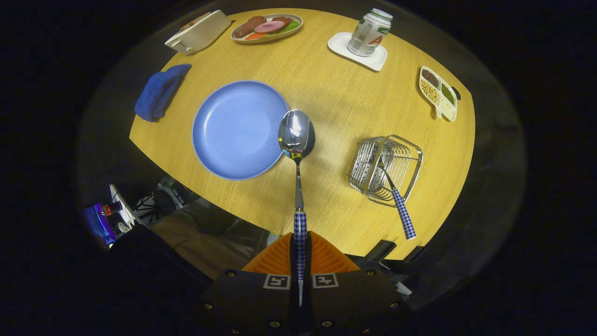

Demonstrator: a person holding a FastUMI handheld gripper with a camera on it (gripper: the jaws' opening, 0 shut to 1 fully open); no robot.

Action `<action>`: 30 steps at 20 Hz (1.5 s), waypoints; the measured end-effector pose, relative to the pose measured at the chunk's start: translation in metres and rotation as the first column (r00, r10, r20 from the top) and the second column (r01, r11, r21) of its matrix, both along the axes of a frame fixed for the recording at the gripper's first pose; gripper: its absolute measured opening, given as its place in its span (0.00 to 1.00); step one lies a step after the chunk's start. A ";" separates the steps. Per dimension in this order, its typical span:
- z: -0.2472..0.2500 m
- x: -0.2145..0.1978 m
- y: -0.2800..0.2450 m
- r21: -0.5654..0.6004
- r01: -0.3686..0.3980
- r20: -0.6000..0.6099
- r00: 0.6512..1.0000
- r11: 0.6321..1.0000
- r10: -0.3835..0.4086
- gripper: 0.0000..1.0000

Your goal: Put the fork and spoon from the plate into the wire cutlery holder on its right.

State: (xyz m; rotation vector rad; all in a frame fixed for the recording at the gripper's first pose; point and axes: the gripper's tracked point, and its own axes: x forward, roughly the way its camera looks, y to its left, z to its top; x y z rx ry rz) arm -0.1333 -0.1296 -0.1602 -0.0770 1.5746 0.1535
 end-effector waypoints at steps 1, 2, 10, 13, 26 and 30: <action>0.004 -0.002 -0.004 0.007 0.009 -0.007 1.000 1.000 -0.009 0.03; 0.008 -0.006 -0.008 0.014 0.022 -0.015 1.000 1.000 -0.021 0.03; 0.025 -0.024 -0.065 -0.021 0.101 -0.099 0.990 0.995 -0.102 0.03; 0.025 -0.025 -0.077 -0.017 0.140 -0.122 0.982 0.990 -0.141 0.03; -0.003 -0.006 -0.099 -0.020 0.270 -0.340 0.904 0.963 -0.260 0.03; -0.015 0.002 -0.092 -0.014 0.287 -0.431 0.863 0.958 -0.265 0.03</action>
